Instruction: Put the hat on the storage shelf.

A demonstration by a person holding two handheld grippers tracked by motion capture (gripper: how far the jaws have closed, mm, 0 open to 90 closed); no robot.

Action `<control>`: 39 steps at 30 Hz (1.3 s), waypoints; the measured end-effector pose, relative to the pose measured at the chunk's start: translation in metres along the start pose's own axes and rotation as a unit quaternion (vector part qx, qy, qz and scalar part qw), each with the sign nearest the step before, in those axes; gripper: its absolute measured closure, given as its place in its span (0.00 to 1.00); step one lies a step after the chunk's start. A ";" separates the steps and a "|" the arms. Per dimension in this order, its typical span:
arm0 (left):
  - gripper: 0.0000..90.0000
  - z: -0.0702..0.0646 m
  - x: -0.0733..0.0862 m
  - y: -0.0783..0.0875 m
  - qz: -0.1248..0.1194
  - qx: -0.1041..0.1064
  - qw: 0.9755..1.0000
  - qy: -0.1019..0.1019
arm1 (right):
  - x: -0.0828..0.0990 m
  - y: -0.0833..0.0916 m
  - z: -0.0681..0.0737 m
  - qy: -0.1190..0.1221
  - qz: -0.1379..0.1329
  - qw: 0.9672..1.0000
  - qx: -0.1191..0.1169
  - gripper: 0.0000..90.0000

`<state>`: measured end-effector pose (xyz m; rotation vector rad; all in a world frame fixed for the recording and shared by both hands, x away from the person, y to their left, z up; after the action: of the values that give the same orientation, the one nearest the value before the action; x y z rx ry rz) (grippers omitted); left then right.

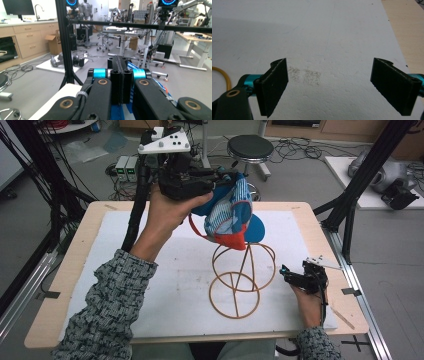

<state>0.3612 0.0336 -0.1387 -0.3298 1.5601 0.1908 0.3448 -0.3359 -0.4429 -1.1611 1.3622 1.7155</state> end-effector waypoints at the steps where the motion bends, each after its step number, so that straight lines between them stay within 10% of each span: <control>1: 1.00 -0.001 -0.001 -0.001 -0.003 0.000 1.000 -0.001 | 0.000 0.000 0.000 -0.001 0.001 1.000 0.000 0.15; 8: 1.00 -0.006 -0.003 -0.006 -0.012 0.024 1.000 0.012 | 0.000 0.000 -0.001 -0.001 0.003 1.000 -0.001 0.15; 39: 1.00 -0.029 0.066 -0.001 0.089 0.077 0.993 0.003 | 0.001 -0.001 0.001 -0.003 0.010 1.000 -0.003 0.15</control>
<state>0.3349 0.0176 -0.2035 -0.0709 1.5996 0.2063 0.3453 -0.3348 -0.4442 -1.1481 1.3703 1.7380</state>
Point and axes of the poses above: each handheld gripper's, and its own axes: y roughly backward along the jaws, x roughly out of its underside, z roughly to its left, the point moved 2 cm from there along -y, roughly forward along the jaws, and after that the axes turned 7 degrees about -z, right-handed, at the moved point
